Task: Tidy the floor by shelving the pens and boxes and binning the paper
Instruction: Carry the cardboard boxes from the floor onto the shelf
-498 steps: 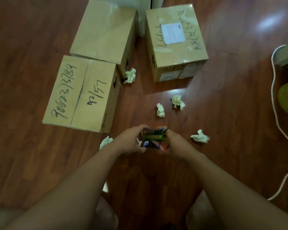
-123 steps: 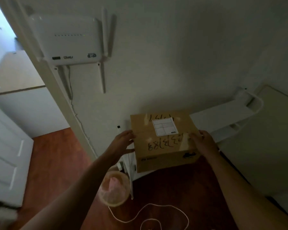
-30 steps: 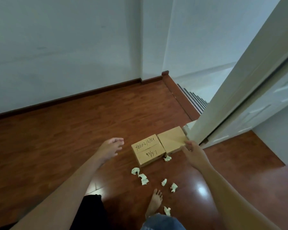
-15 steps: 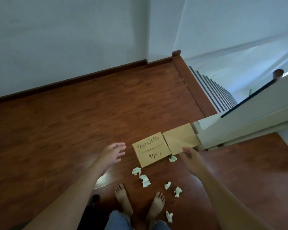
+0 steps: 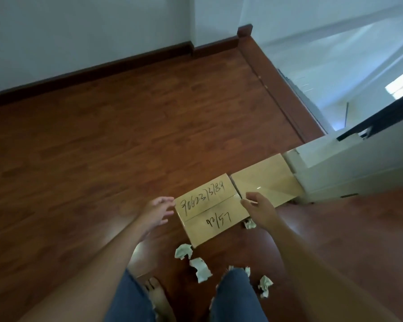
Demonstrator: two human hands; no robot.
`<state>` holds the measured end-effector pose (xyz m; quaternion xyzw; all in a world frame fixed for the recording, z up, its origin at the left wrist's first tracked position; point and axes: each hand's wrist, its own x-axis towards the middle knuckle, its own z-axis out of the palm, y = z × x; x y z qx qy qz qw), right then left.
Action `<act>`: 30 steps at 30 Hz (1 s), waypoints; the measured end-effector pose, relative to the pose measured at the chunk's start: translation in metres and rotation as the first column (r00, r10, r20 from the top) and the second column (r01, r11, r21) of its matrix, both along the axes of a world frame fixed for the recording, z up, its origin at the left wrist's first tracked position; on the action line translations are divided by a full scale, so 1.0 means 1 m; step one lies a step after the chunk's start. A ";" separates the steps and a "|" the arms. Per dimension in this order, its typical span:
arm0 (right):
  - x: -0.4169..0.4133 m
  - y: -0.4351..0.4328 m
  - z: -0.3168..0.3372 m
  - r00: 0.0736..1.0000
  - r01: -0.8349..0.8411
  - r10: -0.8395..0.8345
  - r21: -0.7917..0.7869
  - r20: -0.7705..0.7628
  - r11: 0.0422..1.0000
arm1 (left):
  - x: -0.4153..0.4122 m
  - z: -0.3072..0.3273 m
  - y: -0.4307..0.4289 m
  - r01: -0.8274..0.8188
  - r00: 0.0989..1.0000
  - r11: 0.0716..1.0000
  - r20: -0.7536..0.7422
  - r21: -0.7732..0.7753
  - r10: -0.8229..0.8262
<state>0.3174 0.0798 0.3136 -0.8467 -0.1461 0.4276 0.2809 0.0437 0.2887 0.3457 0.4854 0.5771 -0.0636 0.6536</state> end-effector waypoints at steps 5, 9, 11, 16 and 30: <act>0.010 0.021 -0.095 0.999 -0.046 0.047 -0.042 0.004 0.998 | 0.002 -0.104 0.002 -0.010 0.999 0.999 -0.054 -0.041 0.008; 0.017 0.036 -0.151 0.997 -0.075 0.078 -0.099 0.025 0.992 | 0.007 -0.173 -0.001 -0.026 0.990 0.997 -0.139 -0.071 0.016; 0.020 0.043 -0.172 0.996 -0.088 0.090 -0.140 0.005 0.986 | 0.008 -0.200 -0.006 0.016 0.976 0.991 -0.213 -0.130 -0.044; 0.030 0.056 -0.213 0.963 -0.211 0.252 -0.308 0.098 0.928 | 0.008 -0.252 -0.025 0.083 0.959 0.947 -0.235 -0.311 -0.161; 0.004 0.063 -0.093 0.987 0.158 -0.158 0.011 -0.019 0.987 | 0.006 -0.120 -0.004 -0.084 0.985 0.981 -0.161 -0.175 0.056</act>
